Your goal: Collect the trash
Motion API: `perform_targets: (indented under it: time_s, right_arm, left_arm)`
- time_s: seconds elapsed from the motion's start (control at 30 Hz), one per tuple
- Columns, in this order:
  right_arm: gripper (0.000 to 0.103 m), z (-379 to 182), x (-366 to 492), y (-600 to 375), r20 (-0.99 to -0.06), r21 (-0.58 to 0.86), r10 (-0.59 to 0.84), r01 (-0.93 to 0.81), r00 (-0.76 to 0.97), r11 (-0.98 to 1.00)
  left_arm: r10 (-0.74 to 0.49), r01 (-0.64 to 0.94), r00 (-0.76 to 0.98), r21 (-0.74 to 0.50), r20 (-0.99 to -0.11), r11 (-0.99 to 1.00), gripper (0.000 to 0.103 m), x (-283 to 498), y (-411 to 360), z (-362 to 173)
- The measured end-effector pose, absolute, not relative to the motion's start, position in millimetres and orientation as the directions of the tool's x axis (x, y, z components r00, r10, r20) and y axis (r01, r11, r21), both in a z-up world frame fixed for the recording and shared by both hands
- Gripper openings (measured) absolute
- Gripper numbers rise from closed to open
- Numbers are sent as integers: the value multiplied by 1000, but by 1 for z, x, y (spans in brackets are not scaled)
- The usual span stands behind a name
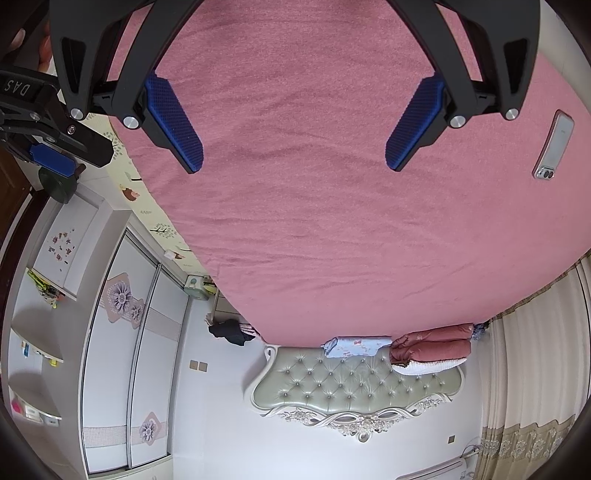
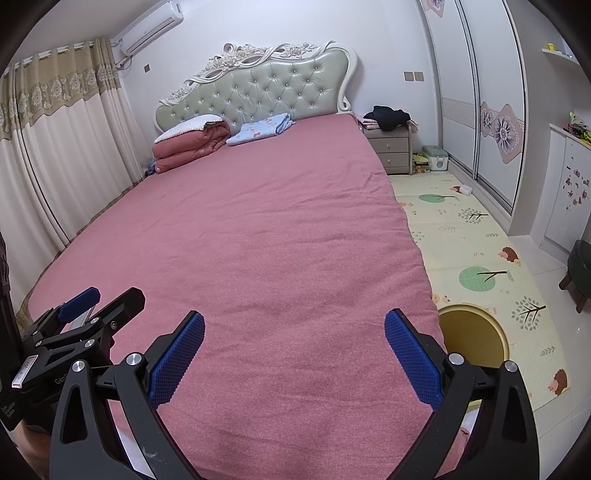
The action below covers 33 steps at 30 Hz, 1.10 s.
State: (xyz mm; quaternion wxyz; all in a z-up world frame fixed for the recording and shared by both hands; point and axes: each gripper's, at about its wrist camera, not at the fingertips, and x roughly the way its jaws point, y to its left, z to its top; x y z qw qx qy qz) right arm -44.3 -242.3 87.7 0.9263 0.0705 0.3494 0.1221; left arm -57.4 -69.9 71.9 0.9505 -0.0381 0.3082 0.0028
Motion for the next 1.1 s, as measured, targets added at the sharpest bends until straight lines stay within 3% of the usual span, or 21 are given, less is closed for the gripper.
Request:
perform_targets:
  time_s: [1.1]
  right_arm:
    - [94, 87, -44, -244, -633, 218, 272, -170, 725, 961]
  left_arm:
    - [-3, -58, 800, -82, -600, 995, 99, -53, -65, 73]
